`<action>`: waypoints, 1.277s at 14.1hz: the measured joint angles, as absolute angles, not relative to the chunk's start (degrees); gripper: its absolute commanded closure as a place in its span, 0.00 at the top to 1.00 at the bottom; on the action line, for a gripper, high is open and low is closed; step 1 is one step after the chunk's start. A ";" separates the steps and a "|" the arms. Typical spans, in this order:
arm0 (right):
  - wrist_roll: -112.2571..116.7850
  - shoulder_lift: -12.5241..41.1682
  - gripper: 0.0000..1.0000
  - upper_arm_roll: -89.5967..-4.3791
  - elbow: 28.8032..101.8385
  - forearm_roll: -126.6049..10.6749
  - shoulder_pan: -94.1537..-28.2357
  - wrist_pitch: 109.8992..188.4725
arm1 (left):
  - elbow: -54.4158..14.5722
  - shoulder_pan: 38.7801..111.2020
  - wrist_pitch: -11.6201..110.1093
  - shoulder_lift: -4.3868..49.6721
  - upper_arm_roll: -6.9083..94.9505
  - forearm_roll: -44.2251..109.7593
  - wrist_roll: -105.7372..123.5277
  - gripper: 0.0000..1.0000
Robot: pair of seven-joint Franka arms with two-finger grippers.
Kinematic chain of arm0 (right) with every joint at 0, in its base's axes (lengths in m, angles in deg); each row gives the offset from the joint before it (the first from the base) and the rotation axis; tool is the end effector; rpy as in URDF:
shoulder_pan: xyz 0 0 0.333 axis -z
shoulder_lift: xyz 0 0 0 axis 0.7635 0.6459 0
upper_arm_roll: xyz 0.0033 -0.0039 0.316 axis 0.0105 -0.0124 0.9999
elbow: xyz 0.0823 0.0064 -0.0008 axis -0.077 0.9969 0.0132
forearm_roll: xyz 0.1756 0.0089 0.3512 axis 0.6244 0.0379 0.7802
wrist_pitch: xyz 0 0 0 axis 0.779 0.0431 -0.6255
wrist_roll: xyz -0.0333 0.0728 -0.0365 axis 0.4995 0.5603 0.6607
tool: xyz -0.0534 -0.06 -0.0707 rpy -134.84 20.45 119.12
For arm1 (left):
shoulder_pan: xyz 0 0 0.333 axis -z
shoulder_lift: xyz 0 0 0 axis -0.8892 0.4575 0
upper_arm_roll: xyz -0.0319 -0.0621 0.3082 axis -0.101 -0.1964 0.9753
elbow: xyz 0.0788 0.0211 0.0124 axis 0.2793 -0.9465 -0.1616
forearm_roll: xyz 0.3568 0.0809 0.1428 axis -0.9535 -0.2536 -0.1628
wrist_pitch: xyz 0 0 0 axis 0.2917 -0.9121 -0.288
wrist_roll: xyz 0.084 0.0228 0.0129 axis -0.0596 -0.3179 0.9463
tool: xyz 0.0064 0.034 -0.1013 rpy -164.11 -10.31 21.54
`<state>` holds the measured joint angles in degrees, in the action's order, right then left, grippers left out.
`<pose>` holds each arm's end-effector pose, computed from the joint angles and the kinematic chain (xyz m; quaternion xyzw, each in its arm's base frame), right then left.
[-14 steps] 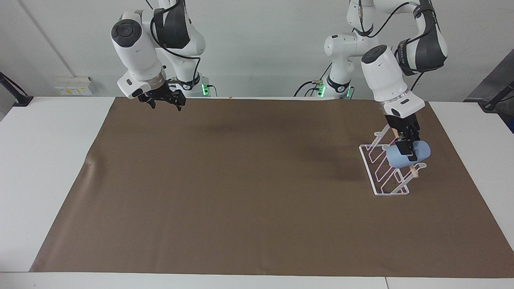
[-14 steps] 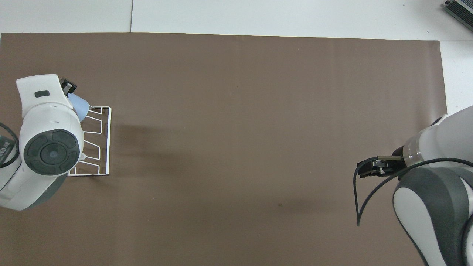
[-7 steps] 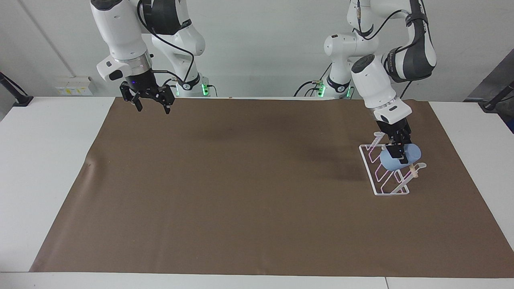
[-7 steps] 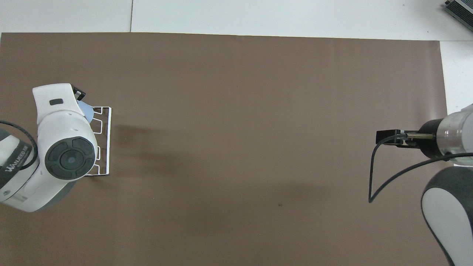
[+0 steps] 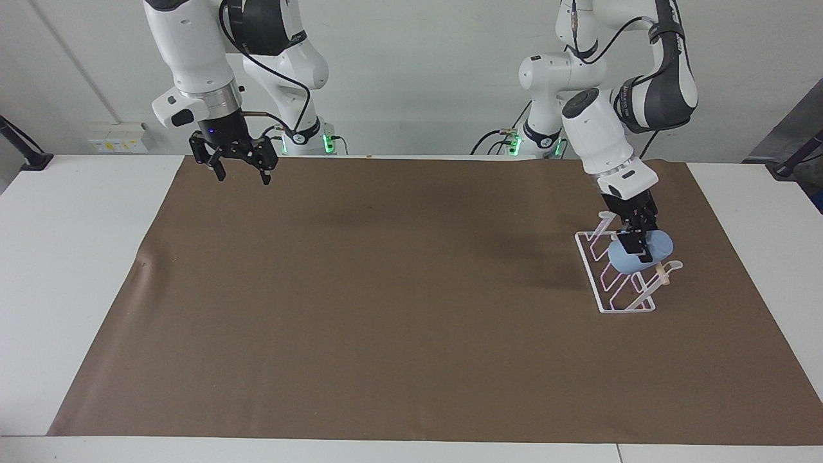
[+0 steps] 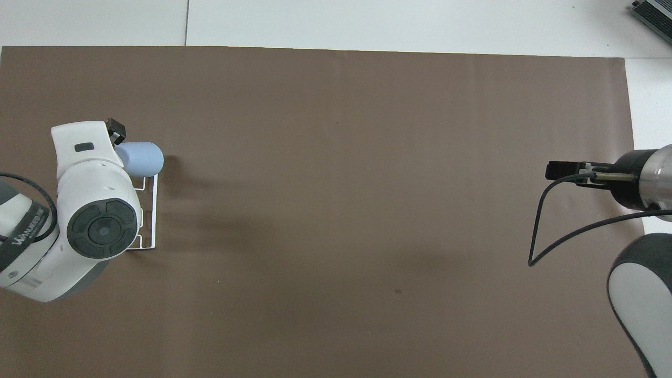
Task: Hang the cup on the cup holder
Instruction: 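Release the cup and withdraw the left gripper from the rack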
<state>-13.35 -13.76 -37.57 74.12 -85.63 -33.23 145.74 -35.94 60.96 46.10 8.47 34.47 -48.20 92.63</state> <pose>0.5168 0.0167 0.5906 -0.9901 0.0715 -0.1207 0.0005 0.5373 -0.0928 0.4496 -0.8283 -0.4025 -0.3681 0.1284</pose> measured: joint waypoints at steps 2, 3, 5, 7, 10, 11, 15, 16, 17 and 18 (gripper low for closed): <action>-13.35 -13.76 1.00 -37.57 74.12 -85.63 -33.14 145.74 | -35.88 60.96 46.34 8.47 34.47 -48.10 92.38 1.00; -13.35 -13.76 1.00 -37.55 74.12 -85.63 -33.14 145.74 | -35.78 60.97 46.46 8.47 34.46 -47.51 92.33 1.00; -13.35 -13.76 1.00 -37.47 74.12 -85.63 -33.15 145.74 | -34.85 60.99 46.89 8.46 34.43 -42.15 89.38 1.00; -13.35 -13.76 1.00 -37.38 74.12 -85.63 -33.15 145.46 | -32.02 60.99 46.78 8.37 34.46 -30.76 80.79 1.00; -13.35 -13.77 1.00 -37.38 74.12 -85.63 -33.15 143.78 | -26.41 60.95 41.57 7.40 34.76 -16.60 68.76 1.00; -13.35 -13.77 1.00 -37.37 74.12 -85.63 -33.16 143.19 | -24.22 60.92 38.48 6.94 34.89 -12.13 64.57 1.00; -11.86 -13.79 1.00 -37.23 74.12 -85.63 -33.25 141.78 | -14.66 59.75 22.34 6.01 36.26 2.46 47.41 1.00; -11.61 -13.81 1.00 -37.23 74.12 -85.63 -33.29 141.48 | -13.35 58.67 19.29 5.89 36.58 4.86 42.47 1.00; -11.43 -13.83 1.00 -37.23 74.12 -85.63 -33.32 141.04 | -12.54 57.69 16.83 5.82 36.80 6.67 38.04 1.00; -11.30 -13.87 1.00 -37.23 74.12 -85.63 -33.34 140.57 | -11.79 56.72 14.23 5.80 36.90 8.33 34.10 1.00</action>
<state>-11.30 -13.87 -37.23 74.12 -85.63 -33.34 140.57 -11.79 56.72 14.23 5.80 36.90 8.33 34.10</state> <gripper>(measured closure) 0.000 0.000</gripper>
